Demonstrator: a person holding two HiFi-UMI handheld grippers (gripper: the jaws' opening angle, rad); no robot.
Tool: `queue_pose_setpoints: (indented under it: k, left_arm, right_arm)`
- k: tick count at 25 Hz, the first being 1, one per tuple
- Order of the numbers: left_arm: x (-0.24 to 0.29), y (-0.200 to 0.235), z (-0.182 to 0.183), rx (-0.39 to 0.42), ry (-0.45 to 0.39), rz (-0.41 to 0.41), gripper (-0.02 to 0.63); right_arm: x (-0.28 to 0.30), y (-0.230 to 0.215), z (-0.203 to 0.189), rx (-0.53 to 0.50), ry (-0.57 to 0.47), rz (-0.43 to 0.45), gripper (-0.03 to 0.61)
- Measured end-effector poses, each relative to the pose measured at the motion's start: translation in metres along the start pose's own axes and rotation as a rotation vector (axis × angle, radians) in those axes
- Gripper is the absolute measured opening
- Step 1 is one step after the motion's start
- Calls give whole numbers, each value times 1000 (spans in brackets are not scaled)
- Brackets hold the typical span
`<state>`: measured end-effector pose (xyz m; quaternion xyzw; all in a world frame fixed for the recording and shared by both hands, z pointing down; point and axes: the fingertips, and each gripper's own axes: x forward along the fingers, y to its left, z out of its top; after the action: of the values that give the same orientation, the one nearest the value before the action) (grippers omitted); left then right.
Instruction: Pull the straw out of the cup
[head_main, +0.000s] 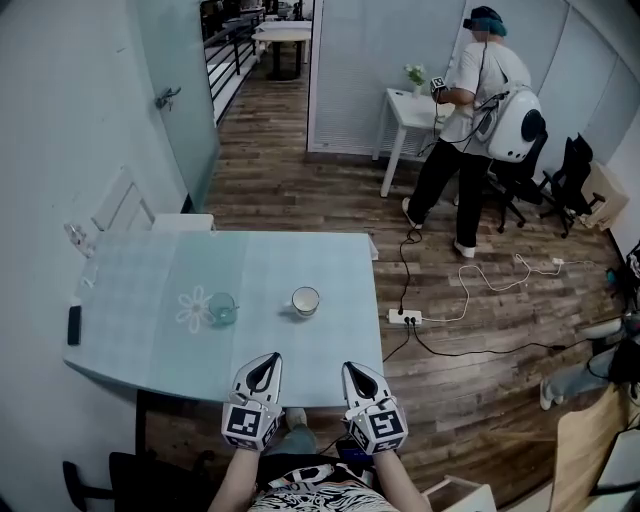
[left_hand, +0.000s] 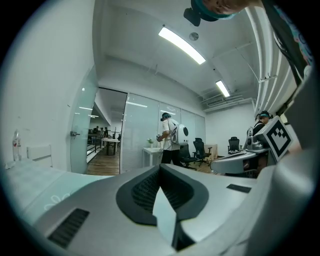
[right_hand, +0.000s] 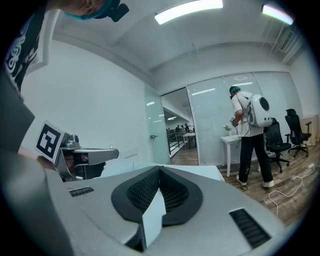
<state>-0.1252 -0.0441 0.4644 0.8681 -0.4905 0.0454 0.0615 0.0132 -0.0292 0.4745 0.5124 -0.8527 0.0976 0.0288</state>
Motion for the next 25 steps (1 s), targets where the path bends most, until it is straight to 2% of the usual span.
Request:
queue_pose_setpoints:
  k: [8, 12, 19, 25]
  left_arm:
    - [41, 31, -3, 30, 32, -34, 14]
    - [62, 43, -11, 53, 46, -52, 14]
    - [77, 50, -14, 6, 69, -96, 14]
    - [96, 46, -17, 17, 120, -101, 14]
  right_arm:
    - [60, 2, -8, -30, 60, 22, 17]
    - [76, -12, -12, -30, 73, 0, 17]
    - [84, -28, -15, -9, 76, -57, 17]
    - [91, -30, -6, -8, 51, 8, 17]
